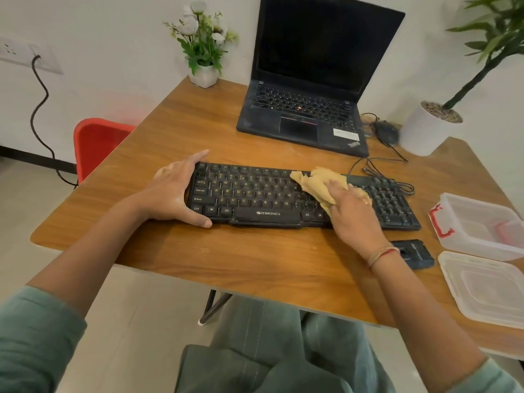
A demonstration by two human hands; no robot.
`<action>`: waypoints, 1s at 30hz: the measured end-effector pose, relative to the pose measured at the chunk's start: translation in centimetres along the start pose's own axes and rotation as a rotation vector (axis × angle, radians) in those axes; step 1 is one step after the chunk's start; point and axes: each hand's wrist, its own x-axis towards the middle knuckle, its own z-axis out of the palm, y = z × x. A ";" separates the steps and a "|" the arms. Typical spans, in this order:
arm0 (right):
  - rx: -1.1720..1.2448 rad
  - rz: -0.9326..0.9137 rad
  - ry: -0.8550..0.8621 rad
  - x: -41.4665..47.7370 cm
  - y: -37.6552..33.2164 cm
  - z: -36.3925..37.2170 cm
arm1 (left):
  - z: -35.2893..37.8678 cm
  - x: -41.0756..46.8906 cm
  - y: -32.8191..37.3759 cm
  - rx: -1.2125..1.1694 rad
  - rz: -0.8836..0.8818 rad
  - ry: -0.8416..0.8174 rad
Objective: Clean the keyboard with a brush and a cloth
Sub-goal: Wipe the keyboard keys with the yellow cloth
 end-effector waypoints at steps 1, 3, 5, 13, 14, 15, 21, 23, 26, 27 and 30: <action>0.009 -0.011 -0.029 0.0 -0.7 0.4 | 0.0 0.0 0.0 0.003 -0.002 0.000; -0.017 -0.102 -0.047 -0.5 -3.2 1.6 | 0.1 0.1 -0.1 0.008 -0.004 -0.003; -0.007 -0.214 -0.057 -1.0 -6.1 2.5 | 0.1 0.1 -0.2 0.010 -0.006 -0.008; 0.035 -0.223 0.048 -1.7 -4.1 1.2 | -0.1 0.0 -0.1 -0.021 0.001 0.001; 0.029 -0.147 0.063 -1.5 -2.5 0.6 | -0.1 0.0 -0.1 -0.021 0.002 -0.001; 0.029 -0.065 0.074 -1.1 -1.0 0.1 | 0.0 0.0 -0.1 -0.021 0.002 -0.004; 0.164 0.001 -0.011 0.3 -1.3 0.2 | 0.1 0.2 -0.3 0.013 0.007 0.009; 0.143 -0.110 -0.017 0.2 -4.5 1.3 | 0.1 0.1 -0.1 0.019 0.006 0.012; 0.113 -0.317 -0.035 -0.4 -8.8 2.3 | 0.0 0.0 0.0 0.002 -0.004 -0.001; 0.104 -0.373 -0.054 -0.7 -9.5 2.3 | 0.0 0.0 0.0 -0.007 -0.003 -0.003; 0.072 -0.398 -0.062 -0.9 -8.5 1.8 | -0.1 0.0 -0.2 -0.035 -0.003 -0.006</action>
